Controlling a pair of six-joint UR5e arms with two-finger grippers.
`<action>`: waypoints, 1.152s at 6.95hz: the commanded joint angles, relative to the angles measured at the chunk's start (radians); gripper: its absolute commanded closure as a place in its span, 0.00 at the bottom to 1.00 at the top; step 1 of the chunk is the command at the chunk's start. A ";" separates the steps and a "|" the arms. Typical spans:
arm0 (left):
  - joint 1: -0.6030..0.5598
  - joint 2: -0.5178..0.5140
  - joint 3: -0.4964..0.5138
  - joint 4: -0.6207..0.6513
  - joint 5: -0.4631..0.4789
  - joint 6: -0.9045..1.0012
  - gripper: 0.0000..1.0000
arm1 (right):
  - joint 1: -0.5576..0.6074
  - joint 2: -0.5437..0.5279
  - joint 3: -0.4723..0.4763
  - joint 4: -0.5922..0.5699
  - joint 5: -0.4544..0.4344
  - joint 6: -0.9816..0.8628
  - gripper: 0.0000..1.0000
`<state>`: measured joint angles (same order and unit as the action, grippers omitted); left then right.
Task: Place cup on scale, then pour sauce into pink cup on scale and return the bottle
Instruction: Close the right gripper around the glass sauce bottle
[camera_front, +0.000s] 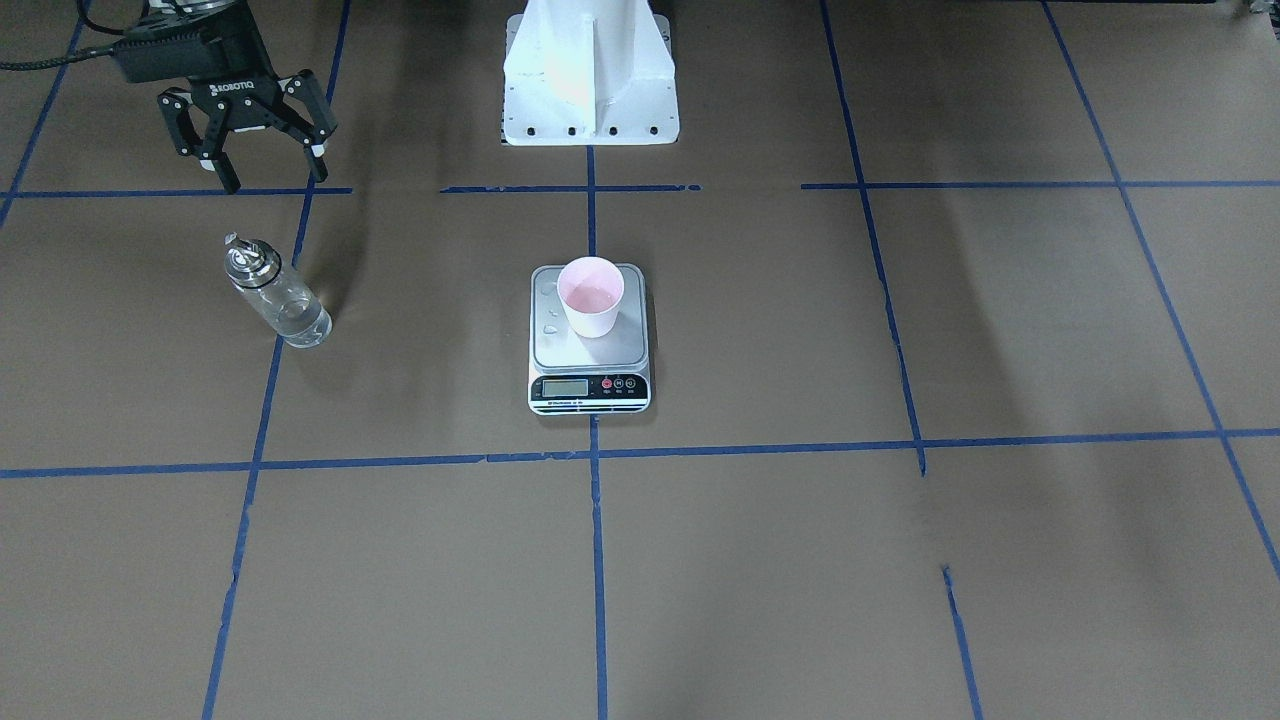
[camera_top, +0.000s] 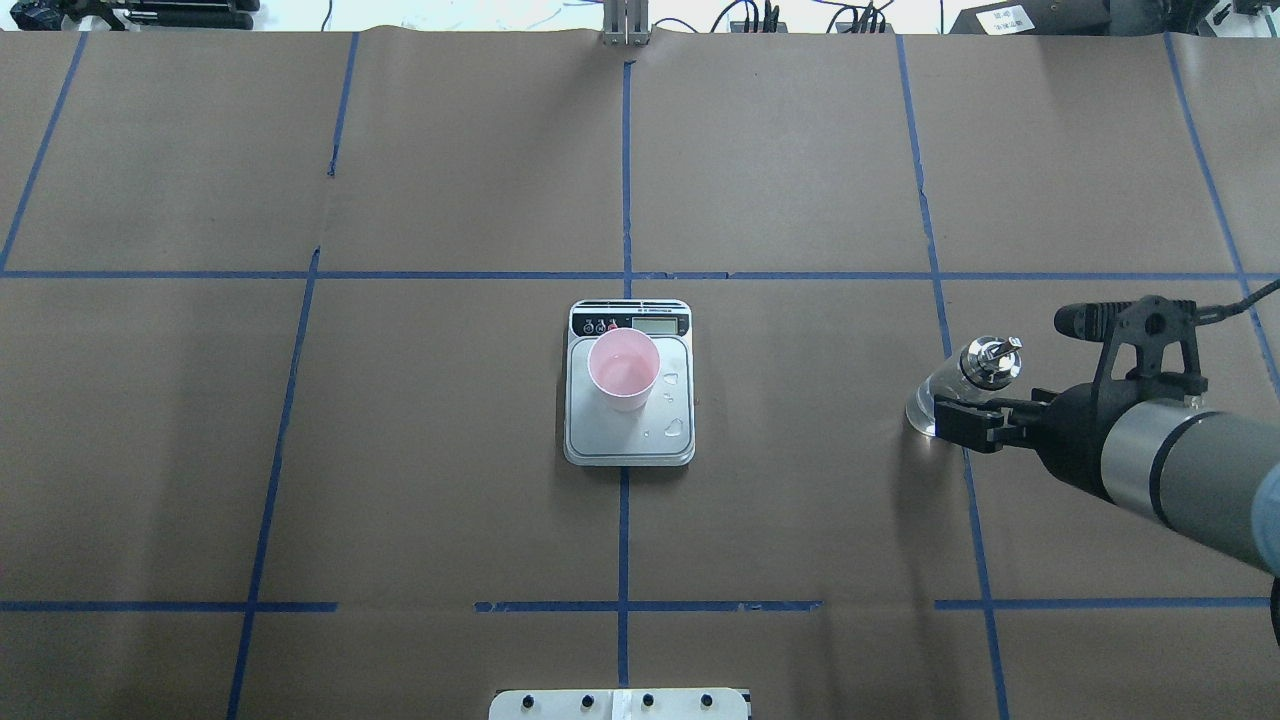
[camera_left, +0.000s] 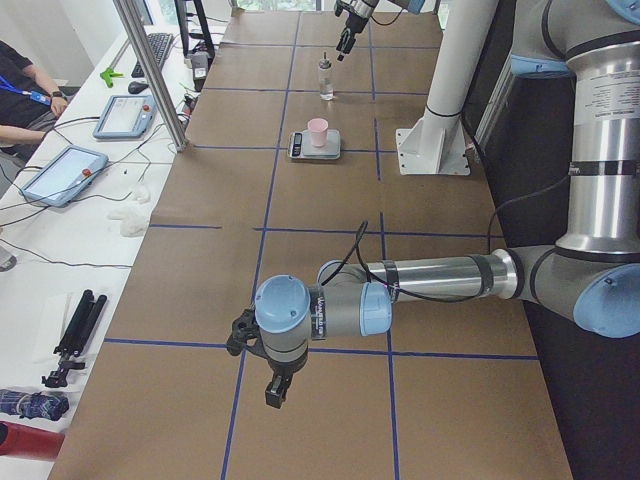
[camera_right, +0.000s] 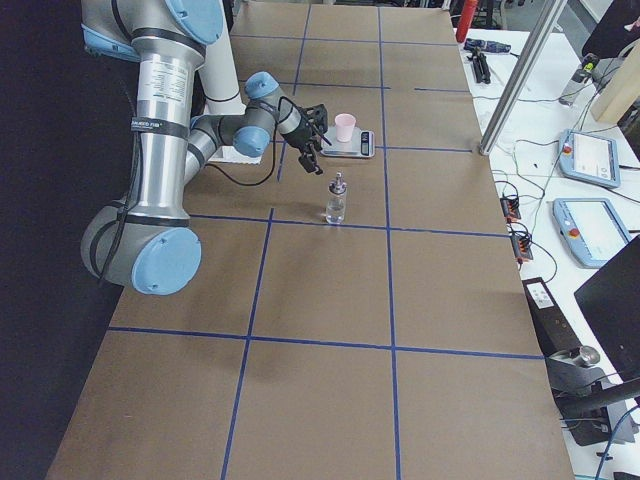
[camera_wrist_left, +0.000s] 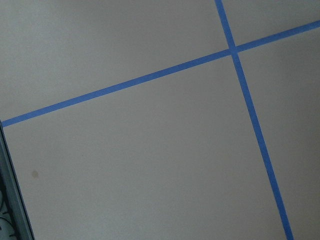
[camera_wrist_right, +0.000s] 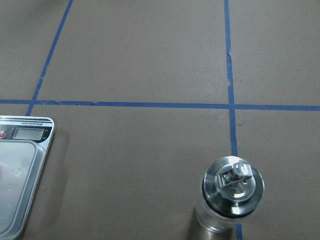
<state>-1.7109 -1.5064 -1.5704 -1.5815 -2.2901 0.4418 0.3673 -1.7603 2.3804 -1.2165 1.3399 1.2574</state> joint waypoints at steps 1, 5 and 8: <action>0.001 -0.001 -0.002 0.000 0.000 0.000 0.00 | -0.185 -0.047 -0.085 0.125 -0.268 0.098 0.00; 0.001 -0.001 -0.023 0.000 0.000 -0.003 0.00 | -0.196 -0.044 -0.299 0.373 -0.337 0.070 0.00; 0.001 0.000 -0.043 0.003 -0.022 -0.005 0.00 | -0.174 -0.036 -0.329 0.373 -0.378 0.021 0.00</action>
<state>-1.7104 -1.5077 -1.6022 -1.5798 -2.3039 0.4378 0.1797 -1.7989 2.0586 -0.8444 0.9799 1.3059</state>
